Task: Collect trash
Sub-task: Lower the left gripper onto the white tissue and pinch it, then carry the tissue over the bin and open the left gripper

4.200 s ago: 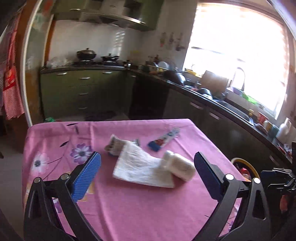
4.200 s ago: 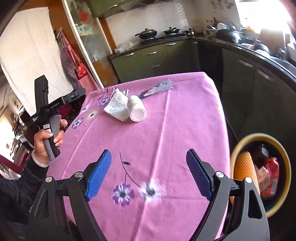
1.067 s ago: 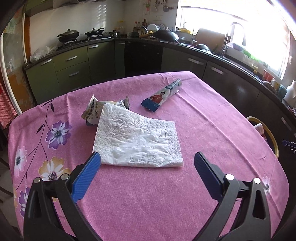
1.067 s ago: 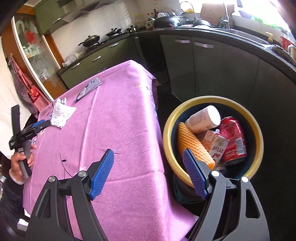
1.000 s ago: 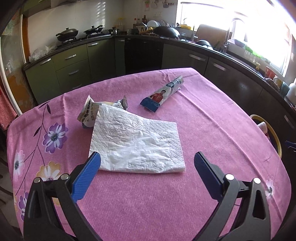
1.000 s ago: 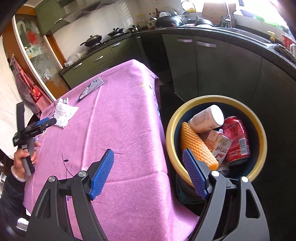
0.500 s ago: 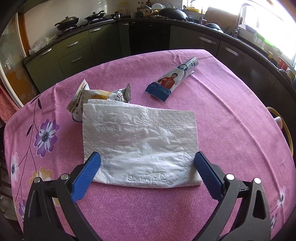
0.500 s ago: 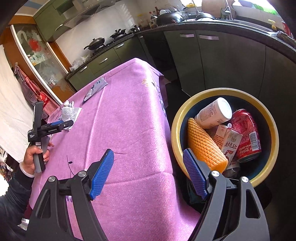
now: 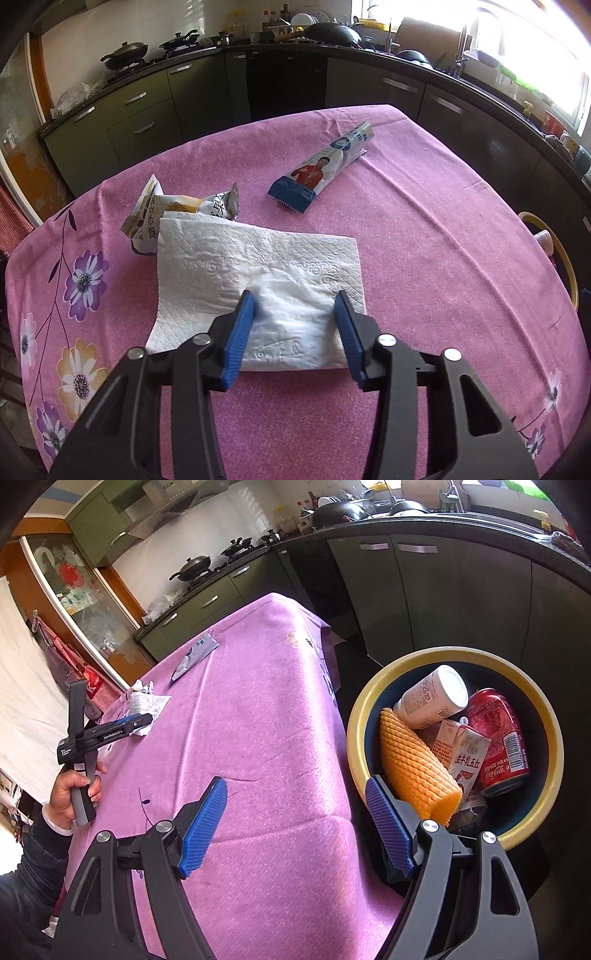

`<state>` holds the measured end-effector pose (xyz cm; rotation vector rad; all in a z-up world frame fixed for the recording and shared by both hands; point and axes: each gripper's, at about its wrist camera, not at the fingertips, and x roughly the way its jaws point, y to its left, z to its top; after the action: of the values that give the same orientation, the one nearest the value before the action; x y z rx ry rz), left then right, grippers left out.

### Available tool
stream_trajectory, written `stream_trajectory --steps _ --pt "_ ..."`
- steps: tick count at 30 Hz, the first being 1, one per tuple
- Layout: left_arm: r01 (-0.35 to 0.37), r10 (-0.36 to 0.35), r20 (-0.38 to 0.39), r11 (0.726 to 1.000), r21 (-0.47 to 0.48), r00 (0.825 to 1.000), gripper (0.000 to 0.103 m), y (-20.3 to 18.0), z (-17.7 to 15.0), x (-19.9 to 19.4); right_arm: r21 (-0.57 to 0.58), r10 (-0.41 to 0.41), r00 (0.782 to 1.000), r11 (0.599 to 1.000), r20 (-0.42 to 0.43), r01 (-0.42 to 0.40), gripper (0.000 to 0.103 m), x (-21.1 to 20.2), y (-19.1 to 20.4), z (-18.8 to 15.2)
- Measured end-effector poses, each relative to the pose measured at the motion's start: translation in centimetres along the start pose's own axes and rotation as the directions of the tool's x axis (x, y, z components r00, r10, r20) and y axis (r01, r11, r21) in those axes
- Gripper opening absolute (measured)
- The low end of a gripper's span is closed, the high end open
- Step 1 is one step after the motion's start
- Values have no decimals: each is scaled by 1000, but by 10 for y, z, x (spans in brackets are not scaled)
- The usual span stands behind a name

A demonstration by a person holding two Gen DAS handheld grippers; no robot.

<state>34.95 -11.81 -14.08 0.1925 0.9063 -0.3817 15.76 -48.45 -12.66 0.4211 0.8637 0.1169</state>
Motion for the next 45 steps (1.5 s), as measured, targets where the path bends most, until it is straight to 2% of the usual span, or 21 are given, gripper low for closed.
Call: stream_trajectory --steps 1,4,7,14,27,36,41,45 --pt "-2 2 1 1000 -5 1000 23 1 0 -1 1 1 1000 1000 0 -1 77 0 0 0" --pt "5 -5 -3 1000 -23 1000 8 6 -1 -2 5 6 1000 1000 2 -6 77 -1 -1 -1" --pt "14 -14 -4 1000 -27 1000 3 8 -4 -5 11 13 1000 1000 4 -13 77 -1 -3 -1" --pt "11 -11 27 1000 1 1000 2 6 -13 -29 11 19 1000 1000 15 -19 77 -3 -3 1" --pt "46 -57 125 995 90 991 2 -21 -7 -109 -3 38 998 999 43 -38 77 -20 3 -3" --pt "123 -155 158 974 192 975 2 -76 0 -142 24 21 995 999 96 -24 77 -63 -10 -20" --pt "179 -221 151 951 252 963 2 -115 9 -143 29 -11 992 1000 128 8 78 -90 -18 -34" --pt "245 -291 120 923 297 949 2 -155 20 -134 36 -4 988 999 154 -1 81 -110 -25 -44"
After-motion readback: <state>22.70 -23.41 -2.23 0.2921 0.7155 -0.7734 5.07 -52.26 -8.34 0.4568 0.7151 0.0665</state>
